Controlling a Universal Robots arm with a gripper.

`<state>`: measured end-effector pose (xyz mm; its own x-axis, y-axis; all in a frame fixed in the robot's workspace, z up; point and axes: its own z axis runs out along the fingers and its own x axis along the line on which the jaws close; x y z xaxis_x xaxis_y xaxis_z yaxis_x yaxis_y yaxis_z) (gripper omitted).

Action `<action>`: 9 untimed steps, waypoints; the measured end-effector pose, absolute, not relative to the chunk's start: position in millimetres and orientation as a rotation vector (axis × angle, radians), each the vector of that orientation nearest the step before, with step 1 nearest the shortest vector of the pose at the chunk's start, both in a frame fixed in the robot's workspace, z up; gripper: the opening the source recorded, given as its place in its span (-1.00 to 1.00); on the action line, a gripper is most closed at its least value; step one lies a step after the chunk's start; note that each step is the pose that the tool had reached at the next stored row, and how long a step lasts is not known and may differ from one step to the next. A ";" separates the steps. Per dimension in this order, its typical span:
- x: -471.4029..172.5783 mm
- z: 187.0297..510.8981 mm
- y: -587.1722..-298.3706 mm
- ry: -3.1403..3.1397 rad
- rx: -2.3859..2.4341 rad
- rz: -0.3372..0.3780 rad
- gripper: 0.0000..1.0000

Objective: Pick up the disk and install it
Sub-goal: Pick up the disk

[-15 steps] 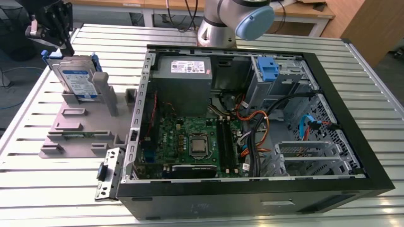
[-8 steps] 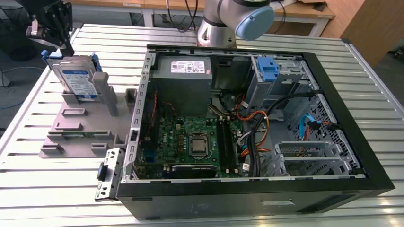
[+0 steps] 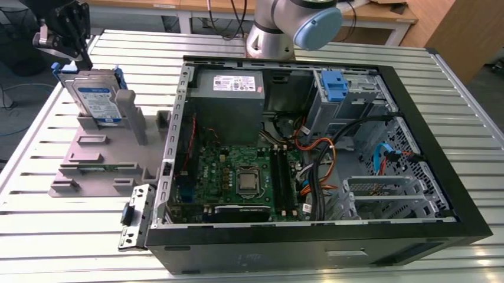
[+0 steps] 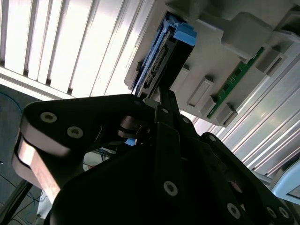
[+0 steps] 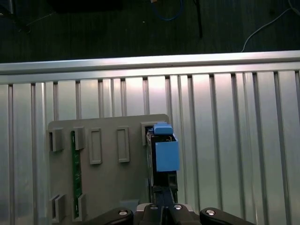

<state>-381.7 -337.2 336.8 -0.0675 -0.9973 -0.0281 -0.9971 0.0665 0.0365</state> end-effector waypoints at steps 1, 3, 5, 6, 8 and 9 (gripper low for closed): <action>-381.7 336.8 -337.2 -2.291 2.142 -0.072 -0.79; -381.7 336.8 -337.2 -2.291 2.142 -0.072 -0.79; -381.6 336.5 -337.2 -2.290 2.143 -0.072 -0.79; -381.6 336.2 -337.2 -2.290 2.143 -0.072 -0.79; -381.7 336.1 -337.2 -2.290 2.143 -0.072 -0.79; -381.7 336.0 -337.2 -2.290 2.143 -0.072 -0.79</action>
<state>-381.7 -337.2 336.0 -0.0667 -0.9974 -0.0281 -0.9972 0.0657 0.0366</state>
